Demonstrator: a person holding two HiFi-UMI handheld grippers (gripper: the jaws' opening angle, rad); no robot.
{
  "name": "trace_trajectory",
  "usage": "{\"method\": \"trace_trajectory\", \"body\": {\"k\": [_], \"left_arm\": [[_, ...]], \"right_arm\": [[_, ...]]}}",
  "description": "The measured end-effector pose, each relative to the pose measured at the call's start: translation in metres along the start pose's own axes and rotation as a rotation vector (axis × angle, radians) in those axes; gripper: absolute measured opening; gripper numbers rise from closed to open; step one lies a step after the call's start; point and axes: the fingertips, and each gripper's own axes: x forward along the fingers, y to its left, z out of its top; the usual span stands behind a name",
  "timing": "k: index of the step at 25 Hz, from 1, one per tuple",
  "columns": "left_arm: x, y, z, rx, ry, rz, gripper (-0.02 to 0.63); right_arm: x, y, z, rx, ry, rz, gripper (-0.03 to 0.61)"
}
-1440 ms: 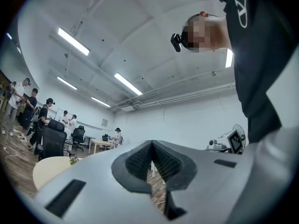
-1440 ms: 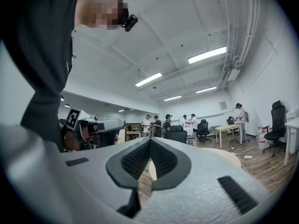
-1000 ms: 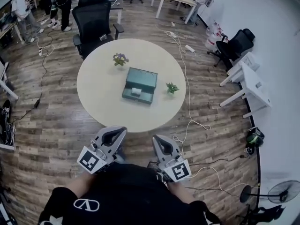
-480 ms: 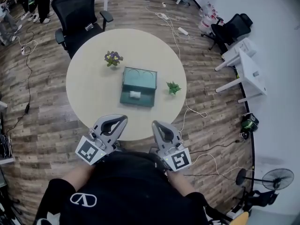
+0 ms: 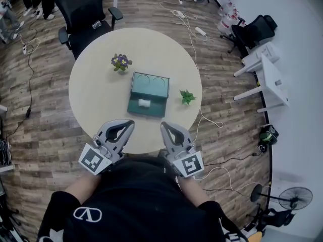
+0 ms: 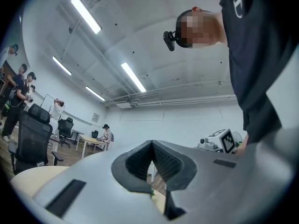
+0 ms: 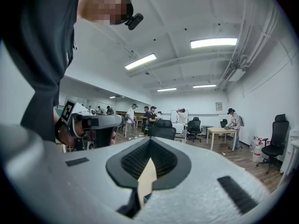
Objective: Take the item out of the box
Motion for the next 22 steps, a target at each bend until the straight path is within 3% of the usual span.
{"method": "trace_trajectory", "body": {"k": [16, 18, 20, 21, 22], "left_arm": [[0.027, -0.013, -0.006, -0.013, 0.012, 0.130, 0.005], [0.026, -0.013, -0.008, -0.017, 0.015, 0.142, 0.005], [0.025, -0.011, -0.011, -0.024, 0.018, 0.154, 0.005], [0.024, -0.010, -0.012, -0.026, 0.018, 0.160, 0.005], [0.023, -0.009, -0.013, -0.027, 0.018, 0.168, 0.005]], "right_arm": [[0.001, -0.038, -0.007, 0.028, 0.025, 0.145, 0.005], [0.004, -0.039, -0.008, 0.008, 0.028, 0.160, 0.006], [0.010, -0.041, -0.013, -0.074, 0.063, 0.155, 0.007], [0.015, -0.041, -0.017, -0.137, 0.095, 0.145, 0.121], [0.020, -0.040, -0.021, -0.198, 0.129, 0.139, 0.462]]}}
